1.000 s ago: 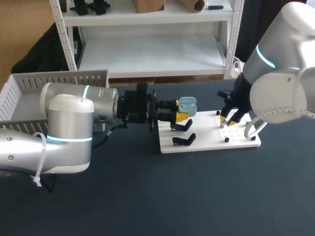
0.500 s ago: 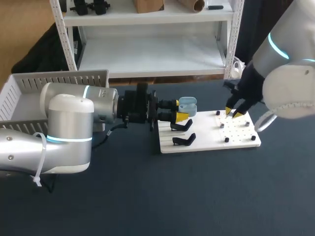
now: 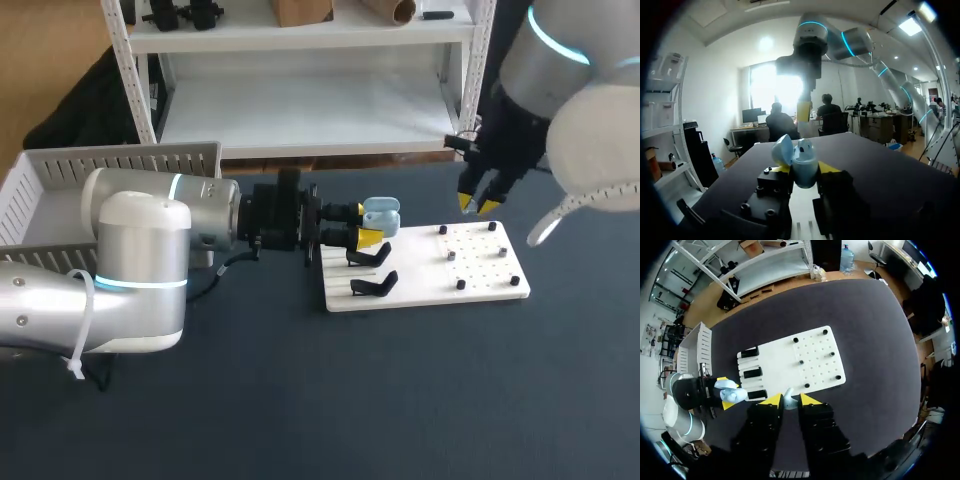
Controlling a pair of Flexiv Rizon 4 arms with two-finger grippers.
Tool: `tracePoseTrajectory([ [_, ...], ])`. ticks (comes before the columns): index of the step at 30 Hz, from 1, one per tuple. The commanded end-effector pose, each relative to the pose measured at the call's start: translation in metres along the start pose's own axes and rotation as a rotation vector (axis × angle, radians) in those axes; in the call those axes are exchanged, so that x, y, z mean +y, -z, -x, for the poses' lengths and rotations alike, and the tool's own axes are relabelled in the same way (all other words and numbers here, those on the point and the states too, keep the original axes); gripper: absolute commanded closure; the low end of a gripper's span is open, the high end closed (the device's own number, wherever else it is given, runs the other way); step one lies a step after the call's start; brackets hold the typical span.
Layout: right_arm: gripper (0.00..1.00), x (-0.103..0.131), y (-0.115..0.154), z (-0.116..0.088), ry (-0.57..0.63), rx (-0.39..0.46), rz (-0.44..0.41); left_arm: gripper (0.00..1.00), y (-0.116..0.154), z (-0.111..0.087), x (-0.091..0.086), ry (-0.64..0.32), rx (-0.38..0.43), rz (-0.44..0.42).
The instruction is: Pick up each earbud case from the left stands, insert the matching earbuds, close the lid, and place the case in the box.
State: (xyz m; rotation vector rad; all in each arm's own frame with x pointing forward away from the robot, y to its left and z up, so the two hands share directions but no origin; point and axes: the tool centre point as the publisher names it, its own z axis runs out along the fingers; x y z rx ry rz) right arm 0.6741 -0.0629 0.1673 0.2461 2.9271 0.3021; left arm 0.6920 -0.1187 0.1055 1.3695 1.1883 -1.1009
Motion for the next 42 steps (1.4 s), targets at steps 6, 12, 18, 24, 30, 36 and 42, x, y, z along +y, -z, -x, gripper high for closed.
tracePoseTrajectory([
  [6,1.0,0.044,0.026,-0.016,0.083,0.02,-0.031,1.0,0.0,0.0,-0.002,-0.002,-0.001,0.007],
  [12,1.0,0.072,0.029,-0.023,0.138,0.01,-0.008,1.0,0.0,0.0,-0.002,-0.002,-0.001,0.007],
  [18,1.0,0.097,0.021,-0.029,0.17,0.017,-0.012,1.0,0.0,0.0,-0.002,-0.002,-0.001,0.007],
  [24,1.0,0.116,0.015,-0.032,0.181,0.021,-0.007,1.0,0.0,0.0,-0.002,-0.002,-0.001,0.007],
  [30,1.0,0.124,0.012,-0.035,0.188,0.029,-0.015,1.0,0.0,0.0,-0.002,-0.002,-0.001,0.007],
  [36,1.0,0.125,0.0,-0.034,0.209,0.035,-0.008,1.0,0.0,0.0,-0.002,-0.002,-0.001,0.007],
  [42,1.0,0.127,-0.006,-0.032,0.227,0.039,-0.002,1.0,0.0,0.0,-0.002,-0.002,-0.001,0.007],
])
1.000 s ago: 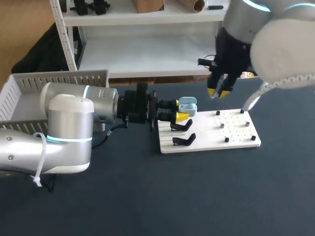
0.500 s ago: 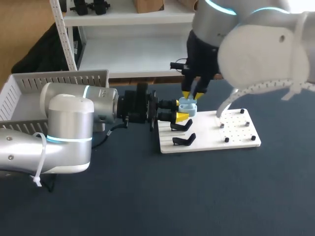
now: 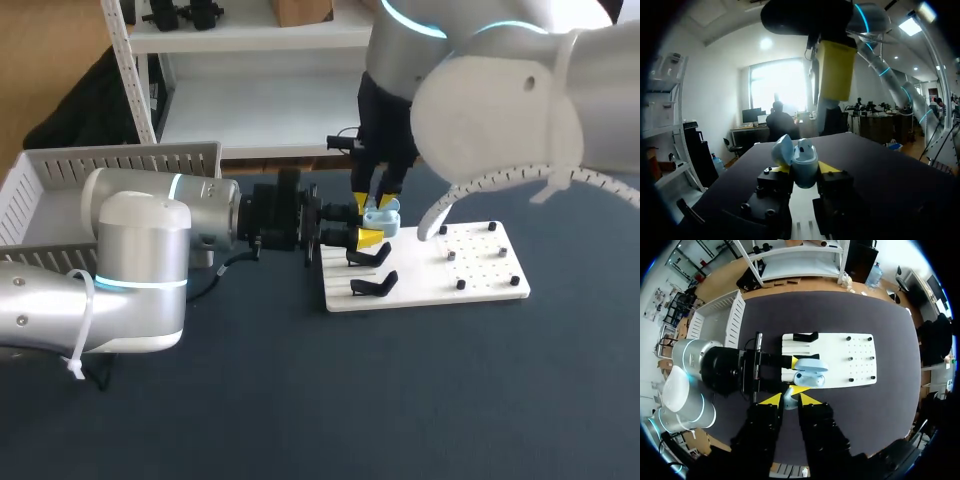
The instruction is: Pick up each earbud case from the left stands, insert the matching earbuds, close the lid, and place the case in the box.
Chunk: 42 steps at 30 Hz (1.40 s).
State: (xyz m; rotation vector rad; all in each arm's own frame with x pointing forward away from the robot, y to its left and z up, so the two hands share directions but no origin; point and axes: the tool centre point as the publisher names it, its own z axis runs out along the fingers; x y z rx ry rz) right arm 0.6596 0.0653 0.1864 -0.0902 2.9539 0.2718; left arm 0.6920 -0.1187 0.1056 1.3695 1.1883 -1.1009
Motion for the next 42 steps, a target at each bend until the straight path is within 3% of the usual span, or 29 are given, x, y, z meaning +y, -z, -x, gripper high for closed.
tracePoseTrajectory([
  [1,1.0,0.001,-0.004,0.003,0.002,0.002,0.0,1.0,0.0,0.0,-0.002,-0.002,-0.001,0.007],
  [42,1.0,-0.009,-0.023,0.019,-0.028,0.028,-0.019,1.0,0.0,0.0,-0.002,-0.002,-0.001,0.007],
])
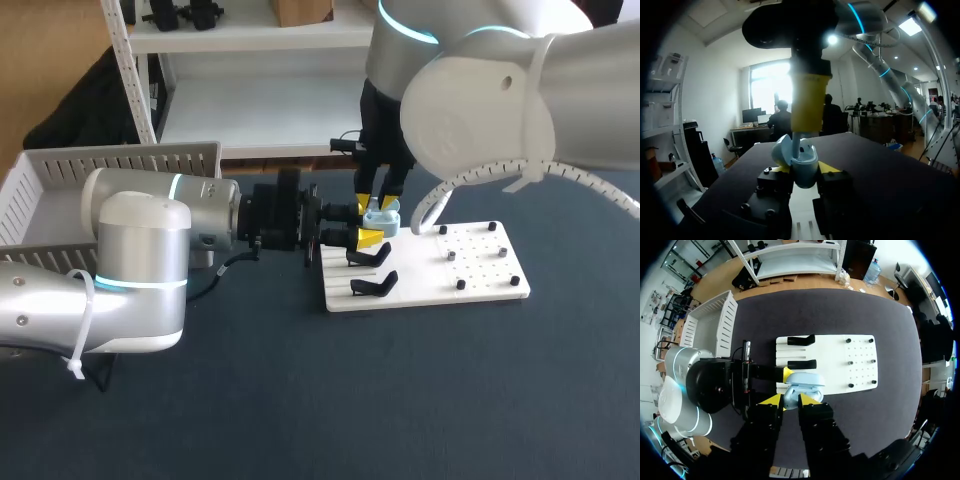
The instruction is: Pick up each earbud case from the left stands, insert the matching earbuds, close the lid, and place the case in the box.
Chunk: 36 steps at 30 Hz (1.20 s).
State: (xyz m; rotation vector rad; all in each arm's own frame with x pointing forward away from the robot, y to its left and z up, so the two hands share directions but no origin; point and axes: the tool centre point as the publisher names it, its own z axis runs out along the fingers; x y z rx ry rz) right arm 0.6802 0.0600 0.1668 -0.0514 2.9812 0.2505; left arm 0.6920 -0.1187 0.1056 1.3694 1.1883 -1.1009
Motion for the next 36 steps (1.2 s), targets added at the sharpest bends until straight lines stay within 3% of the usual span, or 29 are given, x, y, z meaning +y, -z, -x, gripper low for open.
tracePoseTrajectory([
  [1,1.0,0.0016,-0.0011,0.0028,-0.001,0.006,-0.001,1.0,0.0,-0.0002,-0.0018,-0.002,-0.001,0.007],
  [36,1.0,0.0003,0.0054,-0.0021,-0.014,-0.007,0.0,1.0,0.0,-0.0002,-0.0018,-0.002,-0.001,0.007],
])
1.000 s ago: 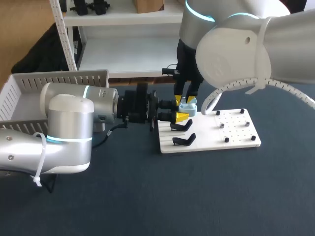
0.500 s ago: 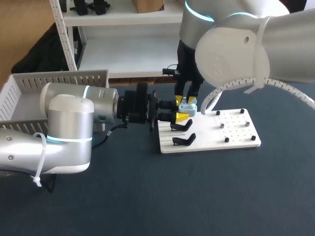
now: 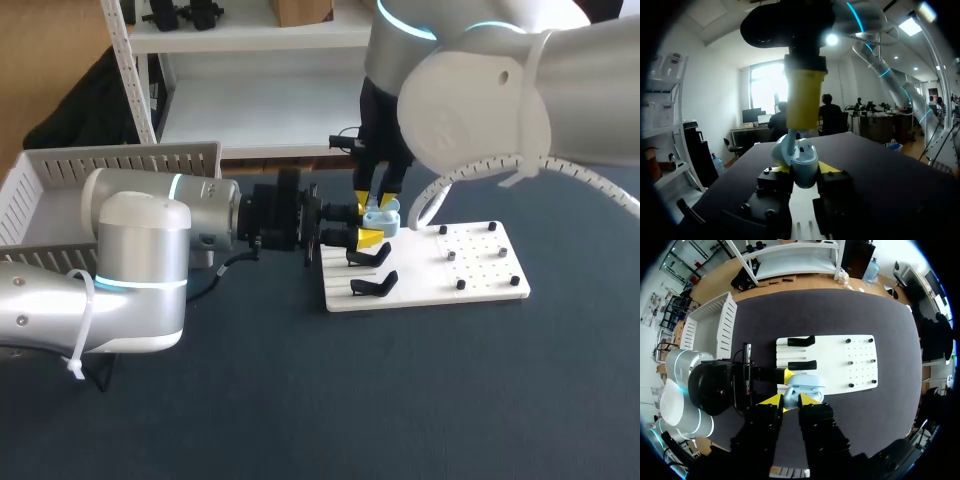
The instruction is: Pick up each earbud case from the left stands, insert the matching earbuds, close the lid, and place the case in the box.
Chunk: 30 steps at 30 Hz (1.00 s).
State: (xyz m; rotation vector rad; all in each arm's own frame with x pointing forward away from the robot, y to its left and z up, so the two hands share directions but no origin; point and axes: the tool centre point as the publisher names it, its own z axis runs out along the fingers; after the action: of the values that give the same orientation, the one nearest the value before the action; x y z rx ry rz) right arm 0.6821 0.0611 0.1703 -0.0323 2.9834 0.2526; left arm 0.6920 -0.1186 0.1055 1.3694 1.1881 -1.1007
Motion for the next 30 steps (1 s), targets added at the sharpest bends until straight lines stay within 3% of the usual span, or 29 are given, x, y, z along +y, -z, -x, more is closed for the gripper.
tracePoseTrajectory([
  [1,1.0,-0.0015,0.0026,-0.0051,0.0,-0.008,-0.002,1.0,-0.0001,-0.0001,-0.0018,-0.002,-0.001,0.007],
  [30,1.0,-0.0016,-0.0059,-0.0098,0.0,0.025,0.002,1.0,-0.0001,-0.0001,-0.0018,-0.002,-0.001,0.007],
])
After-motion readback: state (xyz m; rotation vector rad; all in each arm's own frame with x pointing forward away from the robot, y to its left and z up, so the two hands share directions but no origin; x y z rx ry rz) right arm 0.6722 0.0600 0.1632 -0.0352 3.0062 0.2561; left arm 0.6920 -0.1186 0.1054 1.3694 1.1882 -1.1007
